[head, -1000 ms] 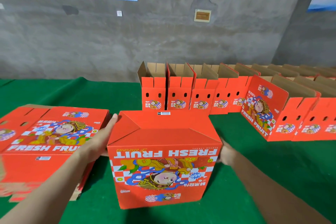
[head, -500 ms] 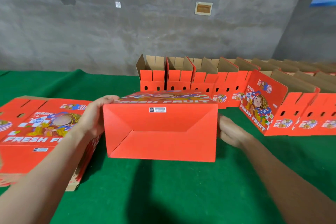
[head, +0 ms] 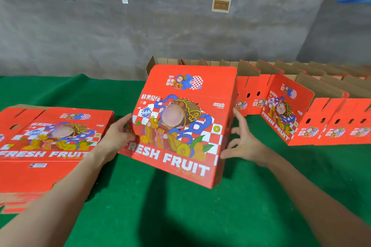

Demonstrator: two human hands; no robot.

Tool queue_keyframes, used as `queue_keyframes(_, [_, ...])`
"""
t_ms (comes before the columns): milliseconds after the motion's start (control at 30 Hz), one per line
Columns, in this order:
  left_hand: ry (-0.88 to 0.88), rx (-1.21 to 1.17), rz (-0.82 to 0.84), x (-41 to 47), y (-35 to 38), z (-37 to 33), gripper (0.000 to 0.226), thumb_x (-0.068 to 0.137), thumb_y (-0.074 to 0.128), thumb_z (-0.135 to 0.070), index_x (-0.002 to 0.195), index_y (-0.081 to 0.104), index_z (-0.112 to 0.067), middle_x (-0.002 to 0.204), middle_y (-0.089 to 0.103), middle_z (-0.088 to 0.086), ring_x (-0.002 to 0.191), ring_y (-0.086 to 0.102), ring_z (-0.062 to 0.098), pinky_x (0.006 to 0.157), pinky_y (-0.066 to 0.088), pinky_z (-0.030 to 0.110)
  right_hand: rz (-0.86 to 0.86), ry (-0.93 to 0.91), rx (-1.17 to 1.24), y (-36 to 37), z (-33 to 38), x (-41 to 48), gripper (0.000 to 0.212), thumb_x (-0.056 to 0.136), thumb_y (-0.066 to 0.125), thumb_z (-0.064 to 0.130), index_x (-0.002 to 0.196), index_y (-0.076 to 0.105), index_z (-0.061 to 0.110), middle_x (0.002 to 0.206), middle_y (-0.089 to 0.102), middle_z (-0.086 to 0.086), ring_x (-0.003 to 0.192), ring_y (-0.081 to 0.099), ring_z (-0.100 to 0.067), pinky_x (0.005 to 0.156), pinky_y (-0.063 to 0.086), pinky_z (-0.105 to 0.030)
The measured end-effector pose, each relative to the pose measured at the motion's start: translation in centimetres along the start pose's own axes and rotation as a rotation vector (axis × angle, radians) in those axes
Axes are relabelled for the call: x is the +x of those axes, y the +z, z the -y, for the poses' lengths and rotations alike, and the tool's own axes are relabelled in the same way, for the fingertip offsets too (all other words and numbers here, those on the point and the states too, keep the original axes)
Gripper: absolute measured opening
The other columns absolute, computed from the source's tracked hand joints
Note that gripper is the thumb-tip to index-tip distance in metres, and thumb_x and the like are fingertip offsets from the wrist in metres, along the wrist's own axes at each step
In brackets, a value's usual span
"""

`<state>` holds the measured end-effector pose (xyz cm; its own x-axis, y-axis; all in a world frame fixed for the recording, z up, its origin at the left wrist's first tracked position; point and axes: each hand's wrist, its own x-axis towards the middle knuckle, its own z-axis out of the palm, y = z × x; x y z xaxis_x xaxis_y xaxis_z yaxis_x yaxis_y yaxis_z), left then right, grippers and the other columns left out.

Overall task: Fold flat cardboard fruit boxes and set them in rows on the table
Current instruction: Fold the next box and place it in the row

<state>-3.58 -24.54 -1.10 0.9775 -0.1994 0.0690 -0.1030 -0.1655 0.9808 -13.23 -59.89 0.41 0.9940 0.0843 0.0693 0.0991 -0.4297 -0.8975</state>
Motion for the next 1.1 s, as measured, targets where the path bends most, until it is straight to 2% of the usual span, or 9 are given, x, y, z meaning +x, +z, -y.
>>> queue_keyframes(167, [-0.096,0.009,0.034,-0.2,1.4,1.0,0.03,0.09,0.057,-0.001,0.118,0.056,-0.012,0.111,0.068,0.008,0.096,0.066,0.025,0.088,0.053,0.042,-0.174,-0.104,-0.27,2.9,-3.0,-0.9,0.138,0.039,0.095,0.039,0.127,-0.005,0.075,0.133,0.031,0.003,0.077,0.059,-0.009,0.079,0.056,-0.033])
queue_keyframes(300, [-0.074,-0.088,0.069,-1.0,3.5,-0.4,0.032,0.094,0.054,-0.012,0.108,0.053,-0.041,0.101,0.06,-0.031,0.091,0.06,-0.008,0.076,0.046,0.025,-0.238,-0.178,-0.397,5.1,-6.0,-1.2,0.124,0.058,0.089,0.031,0.13,-0.003,0.072,0.123,0.037,0.021,0.087,0.052,0.001,0.088,0.05,-0.024])
queue_keyframes(500, [0.089,-0.011,0.134,-0.7,7.4,-3.5,0.067,0.094,0.054,-0.02,0.149,0.017,-0.03,0.135,0.033,-0.019,0.103,0.051,-0.016,0.085,0.047,0.02,-0.308,-0.012,-0.506,8.0,-8.9,-1.6,0.075,0.085,0.07,0.02,0.143,0.022,0.025,0.132,0.046,-0.015,0.106,0.059,-0.032,0.091,0.045,-0.036])
queue_keyframes(600, [0.287,0.218,0.201,-0.3,9.8,-4.9,0.066,0.097,0.051,-0.019,0.149,0.013,-0.032,0.155,0.02,-0.011,0.144,0.022,0.015,0.117,0.022,0.035,-0.235,-0.023,-0.664,8.7,-9.3,-1.8,0.04,0.095,0.054,0.026,0.131,0.037,0.025,0.142,0.034,-0.011,0.105,0.059,-0.04,0.085,0.047,-0.041])
queue_keyframes(667, [0.356,0.392,0.216,0.2,11.5,-5.2,0.055,0.097,0.05,-0.022,0.146,0.026,-0.03,0.157,0.016,-0.002,0.147,-0.006,0.021,0.117,0.005,0.029,-0.138,-0.019,-0.752,9.0,-9.8,-1.9,0.043,0.098,0.044,0.027,0.137,0.033,0.04,0.151,0.019,-0.011,0.106,0.06,-0.038,0.089,0.046,-0.038])
queue_keyframes(767, [0.366,0.475,0.245,1.0,13.7,-4.7,0.024,0.094,0.056,-0.025,0.115,0.062,-0.016,0.151,0.029,0.01,0.146,-0.011,0.018,0.109,0.013,0.018,0.014,0.017,-0.841,9.1,-10.4,-1.8,0.057,0.096,0.032,0.047,0.149,0.01,0.043,0.154,0.018,-0.009,0.118,0.055,-0.033,0.094,0.045,-0.034])
queue_keyframes(833, [0.348,0.493,0.222,1.4,14.5,-4.7,0.007,0.091,0.06,-0.024,0.087,0.059,-0.018,0.155,0.018,0.017,0.146,-0.009,0.013,0.098,0.019,0.011,-0.005,0.07,-0.813,9.1,-11.0,-1.3,0.065,0.095,0.038,0.046,0.148,0.001,0.045,0.154,0.019,-0.013,0.117,0.054,-0.033,0.093,0.045,-0.035])
queue_keyframes(933, [0.356,0.481,0.19,2.5,15.0,-4.6,0.028,0.088,0.062,-0.016,0.066,0.047,-0.021,0.155,0.017,0.02,0.146,-0.003,0.007,0.085,0.021,0.005,-0.023,0.158,-0.832,8.7,-11.5,-0.6,0.088,0.088,0.046,0.006,0.137,-0.002,0.063,0.152,-0.003,-0.024,0.114,0.052,-0.036,0.095,0.045,-0.039])
queue_keyframes(1100, [0.392,0.449,0.203,4.8,17.9,-4.8,0.033,0.084,0.068,-0.014,0.06,0.046,-0.016,0.157,0.014,0.014,0.143,0.004,0.001,0.082,0.017,-0.005,-0.074,0.177,-0.895,5.8,-12.9,0.4,0.079,0.09,0.041,0.004,0.14,0.01,0.058,0.151,0.0,-0.025,0.118,0.047,-0.036,0.093,0.044,-0.038])
